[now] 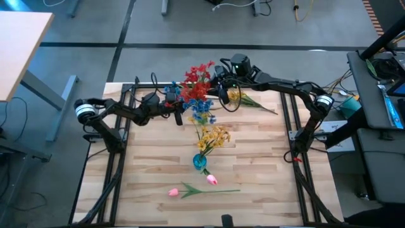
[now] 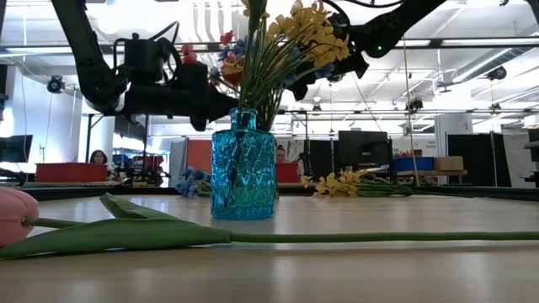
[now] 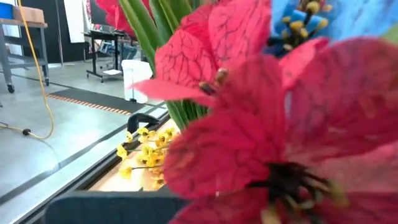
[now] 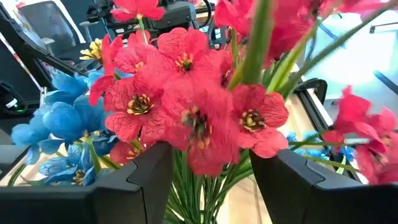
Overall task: Sort flowers into vase by color
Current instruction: Put the red flowers into the green vase, then put the yellow flowers into the blue vase
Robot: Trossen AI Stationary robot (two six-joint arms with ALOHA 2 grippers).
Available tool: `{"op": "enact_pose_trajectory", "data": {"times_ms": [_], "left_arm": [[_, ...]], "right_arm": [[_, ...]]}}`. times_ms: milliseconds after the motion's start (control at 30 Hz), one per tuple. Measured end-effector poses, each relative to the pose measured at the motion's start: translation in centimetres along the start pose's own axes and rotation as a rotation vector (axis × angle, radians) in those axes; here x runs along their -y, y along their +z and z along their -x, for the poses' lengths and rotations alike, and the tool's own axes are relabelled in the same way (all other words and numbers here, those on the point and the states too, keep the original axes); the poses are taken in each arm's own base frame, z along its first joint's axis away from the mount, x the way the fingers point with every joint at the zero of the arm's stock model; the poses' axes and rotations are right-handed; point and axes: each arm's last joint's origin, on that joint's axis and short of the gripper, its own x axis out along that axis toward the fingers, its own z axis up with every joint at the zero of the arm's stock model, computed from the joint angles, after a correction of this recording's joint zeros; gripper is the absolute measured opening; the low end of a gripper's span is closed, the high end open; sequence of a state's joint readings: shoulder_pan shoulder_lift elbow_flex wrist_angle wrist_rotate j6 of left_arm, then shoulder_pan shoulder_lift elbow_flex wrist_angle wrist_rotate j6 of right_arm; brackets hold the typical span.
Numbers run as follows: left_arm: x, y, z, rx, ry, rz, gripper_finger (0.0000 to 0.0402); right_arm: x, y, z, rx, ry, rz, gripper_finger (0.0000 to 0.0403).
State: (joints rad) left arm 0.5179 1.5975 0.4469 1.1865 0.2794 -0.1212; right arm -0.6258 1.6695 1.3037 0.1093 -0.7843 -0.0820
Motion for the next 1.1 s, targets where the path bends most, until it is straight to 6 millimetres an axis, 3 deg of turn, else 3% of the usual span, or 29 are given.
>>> {"op": "enact_pose_trajectory", "data": {"times_ms": [300, 667, 867, 1100], "left_arm": [[0.0, 0.1, 0.0, 0.003, -0.001, 0.031, 0.0058], [0.1, -0.6, 0.7, -0.023, 0.003, 0.078, 0.0195], [0.3, -1.1, 1.7, -0.045, 0.007, 0.081, 0.0242], [0.7, -1.0, 3.4, -0.04, 0.014, 0.074, 0.0252]], "right_arm": [[0.0, 0.0, 0.0, -0.001, 0.0, -0.019, 0.0199], [-0.3, -0.2, 0.4, -0.047, -0.026, -0.064, 0.0199], [-1.0, 0.5, 1.9, -0.121, -0.232, -0.087, 0.0199], [-2.3, 0.0, 4.3, -0.328, -0.53, -0.184, 0.0199]]}}
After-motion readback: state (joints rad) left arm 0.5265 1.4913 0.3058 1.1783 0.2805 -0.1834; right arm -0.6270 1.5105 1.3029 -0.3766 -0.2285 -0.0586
